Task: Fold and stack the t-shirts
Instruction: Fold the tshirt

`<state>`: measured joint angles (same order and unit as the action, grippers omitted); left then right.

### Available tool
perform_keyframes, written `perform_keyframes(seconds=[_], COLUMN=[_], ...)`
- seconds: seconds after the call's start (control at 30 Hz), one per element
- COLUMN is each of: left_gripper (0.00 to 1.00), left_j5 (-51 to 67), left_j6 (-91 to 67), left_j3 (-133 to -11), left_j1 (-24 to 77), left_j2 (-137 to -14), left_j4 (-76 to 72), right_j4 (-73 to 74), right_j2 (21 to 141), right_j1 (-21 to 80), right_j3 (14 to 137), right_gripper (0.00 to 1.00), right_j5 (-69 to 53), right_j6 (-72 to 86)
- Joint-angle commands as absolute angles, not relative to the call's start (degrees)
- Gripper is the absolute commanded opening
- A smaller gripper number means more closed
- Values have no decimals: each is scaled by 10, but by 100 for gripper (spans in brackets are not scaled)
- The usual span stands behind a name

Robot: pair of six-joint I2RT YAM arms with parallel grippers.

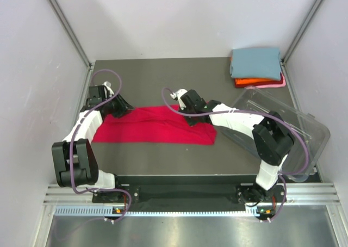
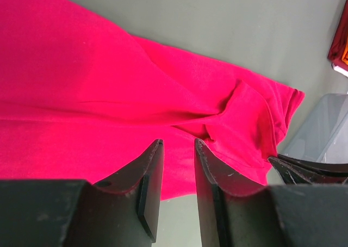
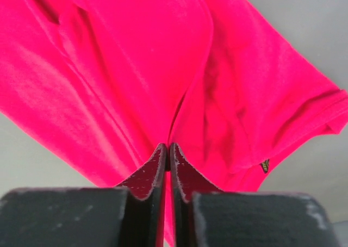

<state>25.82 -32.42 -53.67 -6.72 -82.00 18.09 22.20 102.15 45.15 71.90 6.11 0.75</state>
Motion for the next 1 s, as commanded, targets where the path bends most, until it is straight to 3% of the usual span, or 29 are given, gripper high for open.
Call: perform_keyframes(seconds=[0.0, 0.43, 0.73, 0.97], left_gripper=[34, 38, 39, 41], left_j5=[256, 255, 281, 236], left_j6=[-319, -362, -442, -450], left_j3=[-537, -493, -398, -364], left_j1=[-60, -14, 57, 99], left_j2=[-806, -783, -776, -793], left_j4=[170, 146, 4, -53], right_j4=[204, 181, 144, 123], right_j2=[992, 955, 947, 943], right_j1=[472, 556, 593, 599], right_j3=[749, 687, 638, 620], right_gripper=[0, 0, 0, 0], right_j5=[72, 28, 25, 29], right_j6=[10, 39, 63, 74])
